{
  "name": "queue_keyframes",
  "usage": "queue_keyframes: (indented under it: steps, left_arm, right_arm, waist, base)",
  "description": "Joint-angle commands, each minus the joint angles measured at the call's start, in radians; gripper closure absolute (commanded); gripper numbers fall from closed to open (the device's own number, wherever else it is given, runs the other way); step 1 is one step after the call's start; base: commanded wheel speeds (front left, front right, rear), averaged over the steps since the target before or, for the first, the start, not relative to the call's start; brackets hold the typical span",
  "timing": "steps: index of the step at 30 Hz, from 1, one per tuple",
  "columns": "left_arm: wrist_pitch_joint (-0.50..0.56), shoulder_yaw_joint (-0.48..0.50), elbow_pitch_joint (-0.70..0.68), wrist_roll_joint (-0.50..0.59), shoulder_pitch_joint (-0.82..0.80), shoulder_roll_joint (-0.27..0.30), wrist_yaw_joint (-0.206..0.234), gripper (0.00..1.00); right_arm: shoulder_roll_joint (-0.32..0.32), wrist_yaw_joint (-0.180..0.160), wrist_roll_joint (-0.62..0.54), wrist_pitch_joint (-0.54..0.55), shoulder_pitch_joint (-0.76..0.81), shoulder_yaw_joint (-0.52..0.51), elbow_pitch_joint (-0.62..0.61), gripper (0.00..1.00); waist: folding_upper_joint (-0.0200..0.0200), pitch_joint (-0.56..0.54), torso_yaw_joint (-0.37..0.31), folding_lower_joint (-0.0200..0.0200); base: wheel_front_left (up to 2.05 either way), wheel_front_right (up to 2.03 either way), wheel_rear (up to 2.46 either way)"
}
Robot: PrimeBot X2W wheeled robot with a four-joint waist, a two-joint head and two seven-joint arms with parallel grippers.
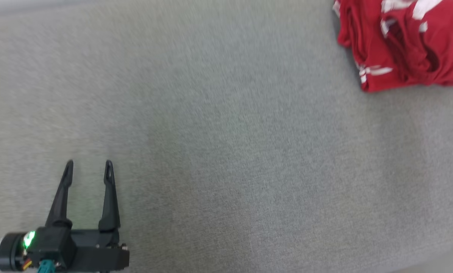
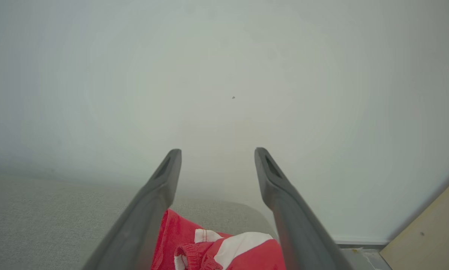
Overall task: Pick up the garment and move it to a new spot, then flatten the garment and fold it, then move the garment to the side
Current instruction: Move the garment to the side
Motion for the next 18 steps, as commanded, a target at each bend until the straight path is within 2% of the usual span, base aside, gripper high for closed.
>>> queue_keyframes:
  steps: [1,11,18]
  left_arm:
    - [-0.006,0.004,0.007,-0.015,0.023,-0.005,0.002,0.00]
    - [-0.020,0.003,0.056,-0.038,0.098,-0.024,-0.003,0.00]
    - [-0.022,0.016,0.072,-0.052,0.136,-0.030,0.005,0.00]
  right_arm:
    - [0.012,-0.003,-0.013,-0.004,0.042,-0.024,-0.022,0.00]
    - [0.141,-0.003,-0.127,-0.004,0.481,-0.243,-0.229,0.00]
    - [0.220,-0.003,-0.172,0.030,0.706,-0.340,-0.388,0.00]
  waist:
    - [-0.0001,-0.124,0.053,0.0001]
    - [-0.0001,-0.286,0.134,0.0001]
    - [-0.0001,-0.338,0.160,0.0001]
  base:
    - [0.00,0.00,0.00]
    - [0.00,0.00,0.00]
    - [0.00,0.00,0.00]
